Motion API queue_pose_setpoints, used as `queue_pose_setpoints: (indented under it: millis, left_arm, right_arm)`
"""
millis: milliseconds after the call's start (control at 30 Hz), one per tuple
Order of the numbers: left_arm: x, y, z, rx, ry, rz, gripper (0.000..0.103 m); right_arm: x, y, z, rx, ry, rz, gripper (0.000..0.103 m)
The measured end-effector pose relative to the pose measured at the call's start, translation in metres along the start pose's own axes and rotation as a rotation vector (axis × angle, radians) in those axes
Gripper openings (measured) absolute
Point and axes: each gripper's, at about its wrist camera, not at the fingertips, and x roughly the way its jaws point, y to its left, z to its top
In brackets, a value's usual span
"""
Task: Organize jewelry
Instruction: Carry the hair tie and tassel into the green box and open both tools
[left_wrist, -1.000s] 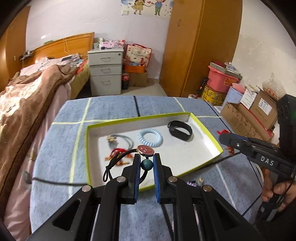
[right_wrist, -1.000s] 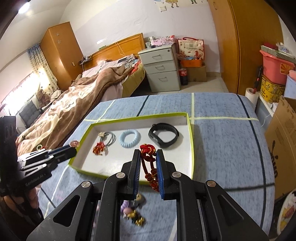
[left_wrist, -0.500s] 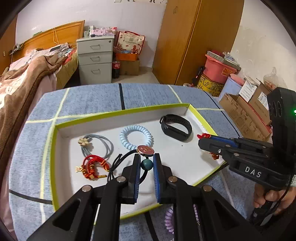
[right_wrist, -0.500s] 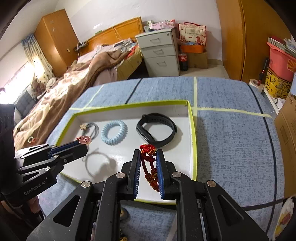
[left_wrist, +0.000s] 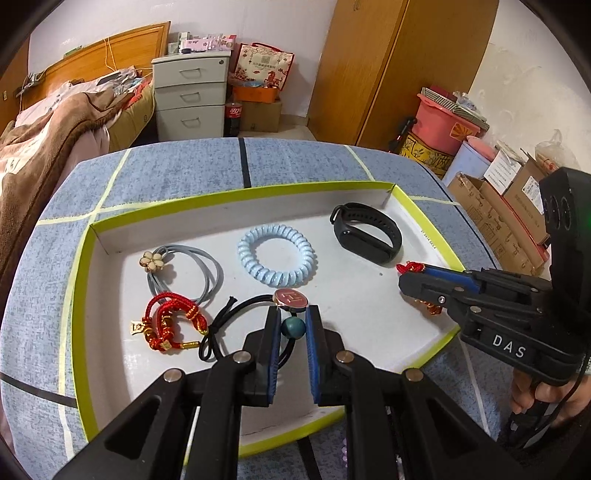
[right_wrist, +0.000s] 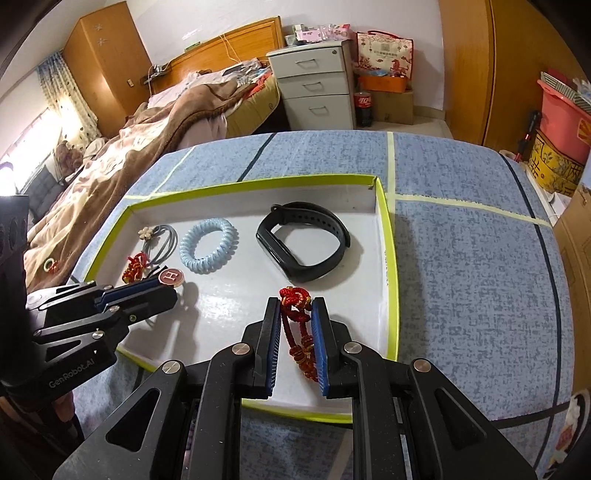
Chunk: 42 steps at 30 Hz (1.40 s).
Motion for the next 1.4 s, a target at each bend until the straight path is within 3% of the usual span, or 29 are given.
queue_pose_setpoints:
  millis: [400, 567, 767, 1333, 1400]
  left_arm:
    - [0.001, 0.004, 0.000, -0.019, 0.005, -0.008, 0.014]
    - [-0.001, 0.004, -0.001, -0.023, -0.003, -0.006, 0.029]
    - [-0.010, 0.004, -0.001, -0.020, -0.020, 0.000, 0.033]
    - [-0.059, 0.004, -0.021, -0.025, -0.088, 0.013, 0.049]
    - [-0.066, 0.006, -0.025, -0.032, -0.093, 0.018, 0.049]
  right_arm:
    - [-0.003, 0.001, 0.002, -0.002, 0.001, -0.018, 0.019]
    - [-0.004, 0.001, 0.002, -0.001, -0.007, -0.020, 0.020]
    - [-0.009, 0.001, 0.001, 0.008, -0.022, -0.020, 0.032]
    - [-0.049, 0.013, -0.014, 0.016, -0.101, -0.011, 0.035]
    - [-0.056, 0.015, -0.017, 0.014, -0.113, -0.014, 0.044]
